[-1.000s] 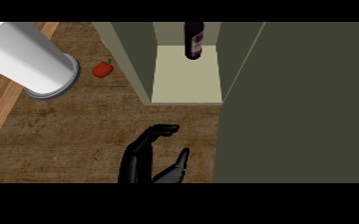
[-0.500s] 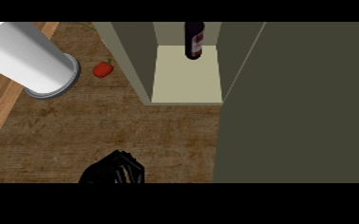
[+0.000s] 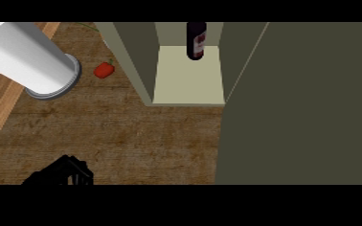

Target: Pick up the wine, place it into the cabinet and close the cabinet

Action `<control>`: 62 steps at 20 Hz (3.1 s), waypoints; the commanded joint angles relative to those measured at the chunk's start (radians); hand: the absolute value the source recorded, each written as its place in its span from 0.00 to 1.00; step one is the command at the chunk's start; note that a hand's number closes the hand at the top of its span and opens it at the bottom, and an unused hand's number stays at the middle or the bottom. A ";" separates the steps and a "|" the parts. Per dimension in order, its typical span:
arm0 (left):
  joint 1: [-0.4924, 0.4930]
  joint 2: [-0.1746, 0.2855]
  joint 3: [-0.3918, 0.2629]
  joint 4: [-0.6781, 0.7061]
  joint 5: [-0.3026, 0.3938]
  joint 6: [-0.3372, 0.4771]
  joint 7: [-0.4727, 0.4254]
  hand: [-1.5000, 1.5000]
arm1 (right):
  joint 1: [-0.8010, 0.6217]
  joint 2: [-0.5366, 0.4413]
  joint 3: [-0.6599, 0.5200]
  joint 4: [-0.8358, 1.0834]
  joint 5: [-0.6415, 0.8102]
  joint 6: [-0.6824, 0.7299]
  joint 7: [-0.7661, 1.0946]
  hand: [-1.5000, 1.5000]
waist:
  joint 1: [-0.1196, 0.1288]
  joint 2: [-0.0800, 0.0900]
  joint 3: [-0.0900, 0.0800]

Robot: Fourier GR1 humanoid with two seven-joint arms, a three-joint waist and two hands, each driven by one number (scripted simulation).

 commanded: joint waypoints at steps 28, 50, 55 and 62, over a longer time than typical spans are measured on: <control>0.237 0.229 0.368 0.109 0.235 -0.447 -0.104 1.00 | -0.343 0.278 0.839 0.047 0.493 -0.367 0.170 1.00 | 0.039 -0.013 -0.008; 0.215 0.265 0.399 0.120 0.258 -0.550 -0.088 1.00 | -0.471 0.274 0.675 0.156 0.397 -0.423 0.098 1.00 | 0.103 0.015 -0.015; 0.207 0.257 0.402 0.124 0.261 -0.552 -0.091 1.00 | -0.486 0.274 0.619 0.169 0.402 -0.411 0.091 1.00 | 0.117 0.026 -0.016; 0.190 0.269 0.402 0.115 0.256 -0.576 -0.086 1.00 | -0.556 0.275 0.525 0.213 0.397 -0.392 0.105 1.00 | 0.150 0.037 -0.019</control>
